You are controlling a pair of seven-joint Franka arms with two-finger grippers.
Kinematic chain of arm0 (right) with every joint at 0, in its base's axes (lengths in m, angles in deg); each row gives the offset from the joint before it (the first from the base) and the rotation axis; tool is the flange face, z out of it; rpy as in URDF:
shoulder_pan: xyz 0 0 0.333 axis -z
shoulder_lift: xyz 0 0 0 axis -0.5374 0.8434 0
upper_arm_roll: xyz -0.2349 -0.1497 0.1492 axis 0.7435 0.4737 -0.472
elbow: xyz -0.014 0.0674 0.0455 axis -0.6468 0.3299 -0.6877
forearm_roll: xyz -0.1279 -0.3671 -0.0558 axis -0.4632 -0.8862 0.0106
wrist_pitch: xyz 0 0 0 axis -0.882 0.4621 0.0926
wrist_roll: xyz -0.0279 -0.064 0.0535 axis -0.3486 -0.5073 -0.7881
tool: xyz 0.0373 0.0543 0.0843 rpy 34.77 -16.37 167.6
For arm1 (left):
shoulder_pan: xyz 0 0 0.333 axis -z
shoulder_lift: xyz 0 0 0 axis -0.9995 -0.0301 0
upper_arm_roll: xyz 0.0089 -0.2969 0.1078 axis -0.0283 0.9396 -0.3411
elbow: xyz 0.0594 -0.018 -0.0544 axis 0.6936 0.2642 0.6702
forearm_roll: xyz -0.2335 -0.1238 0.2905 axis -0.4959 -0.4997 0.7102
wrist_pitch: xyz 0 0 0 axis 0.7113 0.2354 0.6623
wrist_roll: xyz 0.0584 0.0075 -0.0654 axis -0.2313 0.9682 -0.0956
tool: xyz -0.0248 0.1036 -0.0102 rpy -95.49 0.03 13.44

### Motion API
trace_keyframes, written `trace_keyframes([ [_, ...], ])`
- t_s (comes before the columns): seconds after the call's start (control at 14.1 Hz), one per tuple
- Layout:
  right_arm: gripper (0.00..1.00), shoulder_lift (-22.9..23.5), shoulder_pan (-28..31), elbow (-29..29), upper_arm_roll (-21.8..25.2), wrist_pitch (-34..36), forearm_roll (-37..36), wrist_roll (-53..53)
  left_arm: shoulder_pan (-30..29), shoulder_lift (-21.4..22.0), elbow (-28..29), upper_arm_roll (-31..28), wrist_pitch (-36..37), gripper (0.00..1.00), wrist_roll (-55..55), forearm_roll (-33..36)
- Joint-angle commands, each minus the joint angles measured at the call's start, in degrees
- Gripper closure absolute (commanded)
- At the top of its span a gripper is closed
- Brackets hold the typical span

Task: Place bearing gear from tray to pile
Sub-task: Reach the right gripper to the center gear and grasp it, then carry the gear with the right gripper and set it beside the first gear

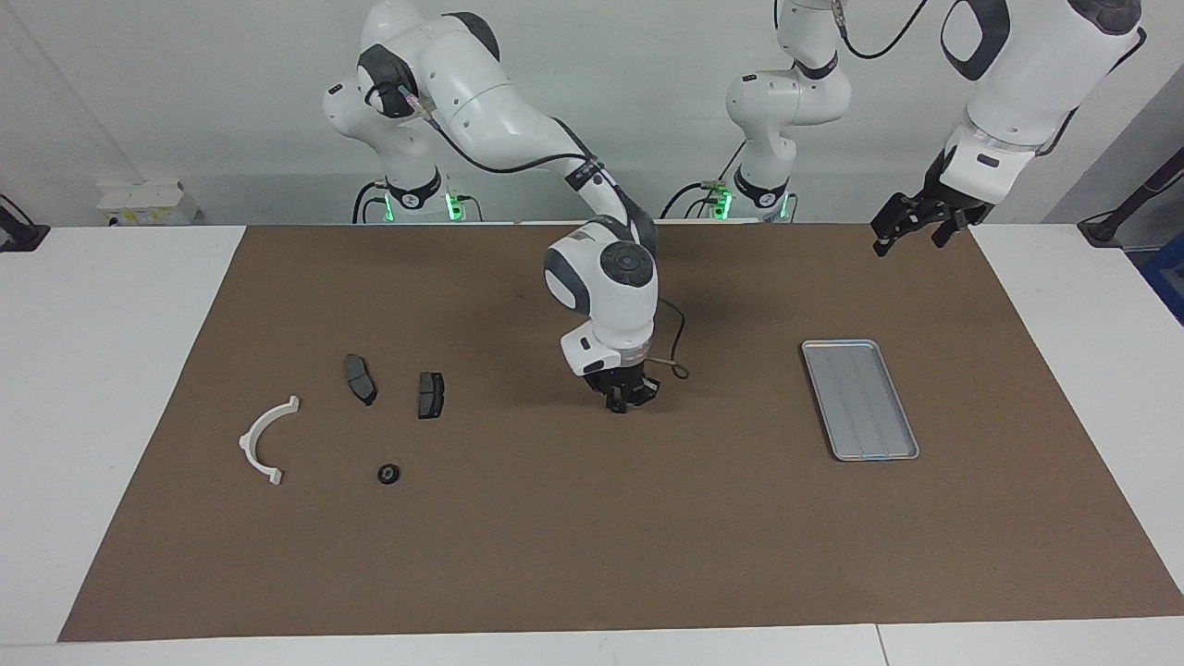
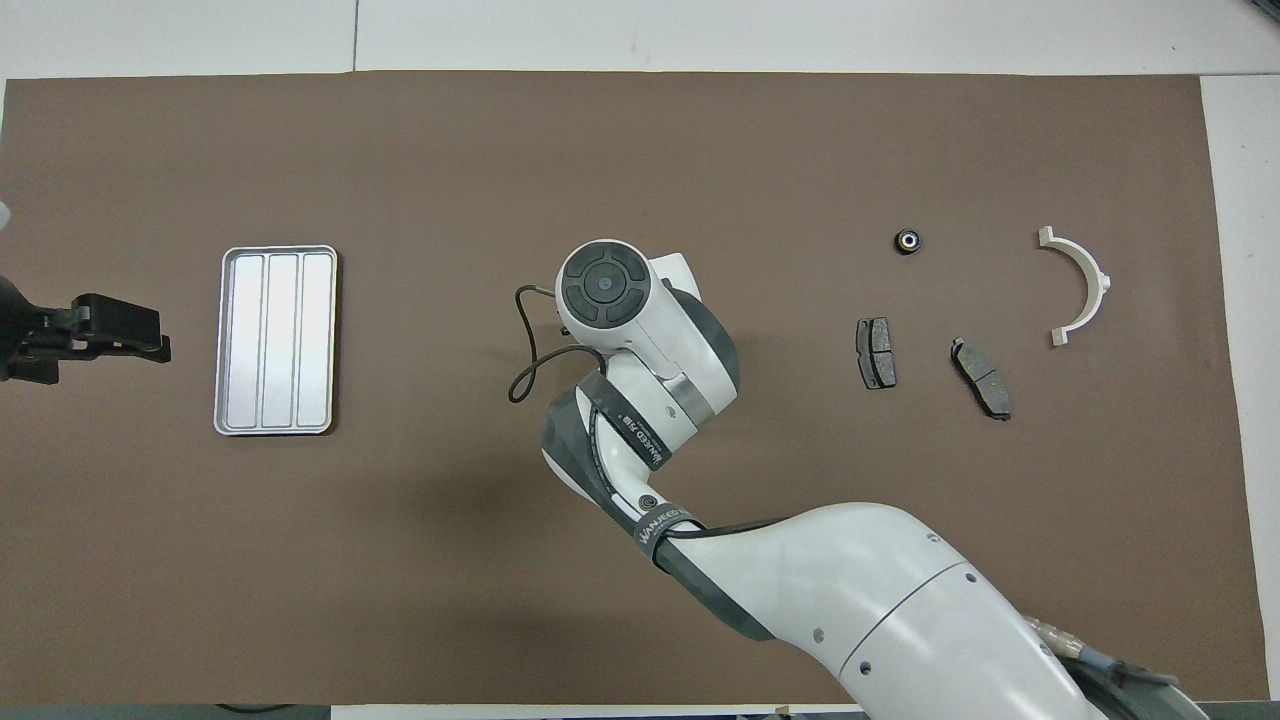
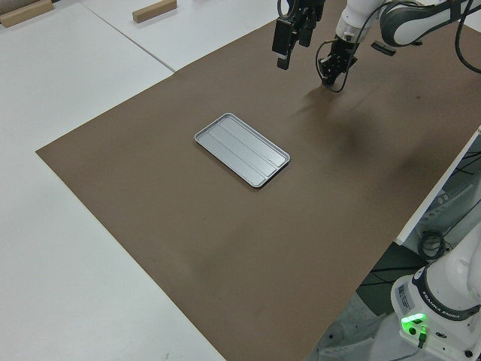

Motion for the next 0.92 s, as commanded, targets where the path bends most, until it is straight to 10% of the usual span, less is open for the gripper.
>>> trace_keyframes([
  [0.0,1.0,0.84,0.75,-0.7,-0.5,0.38,-1.81,-0.98,0.05,1.25,0.92,0.11,0.53,0.0,0.05,-0.23],
  [0.85,1.0,-13.3,20.51,-10.37,-0.67,31.24,-1.37,48.03,0.05,1.25,0.92,0.11,0.53,0.0,0.05,-0.23],
])
